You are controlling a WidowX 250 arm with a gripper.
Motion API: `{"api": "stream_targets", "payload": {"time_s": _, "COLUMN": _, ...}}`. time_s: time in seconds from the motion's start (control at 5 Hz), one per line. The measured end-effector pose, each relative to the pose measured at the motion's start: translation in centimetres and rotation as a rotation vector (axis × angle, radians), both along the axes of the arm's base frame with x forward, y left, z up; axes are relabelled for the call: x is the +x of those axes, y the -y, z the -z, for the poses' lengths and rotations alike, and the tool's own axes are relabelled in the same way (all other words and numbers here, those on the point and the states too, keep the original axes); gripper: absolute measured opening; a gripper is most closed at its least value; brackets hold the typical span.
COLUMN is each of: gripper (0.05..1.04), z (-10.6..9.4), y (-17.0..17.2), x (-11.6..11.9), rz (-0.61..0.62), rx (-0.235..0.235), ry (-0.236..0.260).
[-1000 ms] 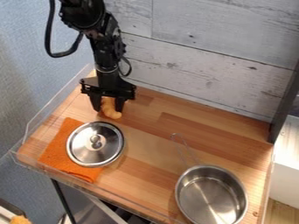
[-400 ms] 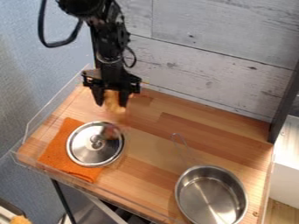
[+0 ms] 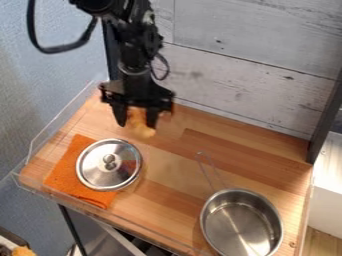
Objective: Put the croissant in the silver pot
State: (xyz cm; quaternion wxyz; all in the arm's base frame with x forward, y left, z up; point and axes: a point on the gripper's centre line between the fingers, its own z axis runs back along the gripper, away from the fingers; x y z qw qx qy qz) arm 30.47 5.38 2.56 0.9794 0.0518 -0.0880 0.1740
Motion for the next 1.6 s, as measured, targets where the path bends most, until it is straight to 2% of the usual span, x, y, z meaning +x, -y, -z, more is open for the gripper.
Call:
{"api": "stream_targets", "payload": {"time_s": 0.2, "gripper": 0.656, "z": -1.3, "y": 3.2, "x": -0.8, "rz": 0.029, "rx": 0.012, "ry": 0.033}}
{"api": "stream_targets", "payload": {"time_s": 0.4, "gripper": 0.656, "z": -2.6, "y": 5.5, "x": -1.6, "rz": 0.053, "rx": -0.041, "ry": 0.070}}
{"api": "stream_targets", "payload": {"time_s": 0.6, "gripper": 0.656, "z": -2.1, "y": 8.8, "x": -2.5, "rz": 0.133, "rx": -0.053, "ry": 0.062}}
{"api": "stream_targets", "payload": {"time_s": 0.8, "gripper": 0.656, "z": -1.5, "y": 11.4, "x": -3.5, "rz": 0.197, "rx": -0.049, "ry": 0.057}}
{"api": "stream_targets", "payload": {"time_s": 1.0, "gripper": 0.656, "z": 0.0, "y": 13.1, "x": -4.5, "rz": 0.262, "rx": -0.053, "ry": 0.024}}
{"api": "stream_targets", "payload": {"time_s": 1.2, "gripper": 0.656, "z": 1.0, "y": 14.6, "x": -4.9, "rz": 0.320, "rx": -0.063, "ry": 0.014}}
{"api": "stream_targets", "payload": {"time_s": 1.4, "gripper": 0.656, "z": 3.0, "y": 15.7, "x": -5.3, "rz": 0.374, "rx": -0.134, "ry": -0.022}}
{"api": "stream_targets", "payload": {"time_s": 1.6, "gripper": 0.656, "z": 4.4, "y": 15.6, "x": -5.4, "rz": 0.390, "rx": -0.119, "ry": -0.052}}
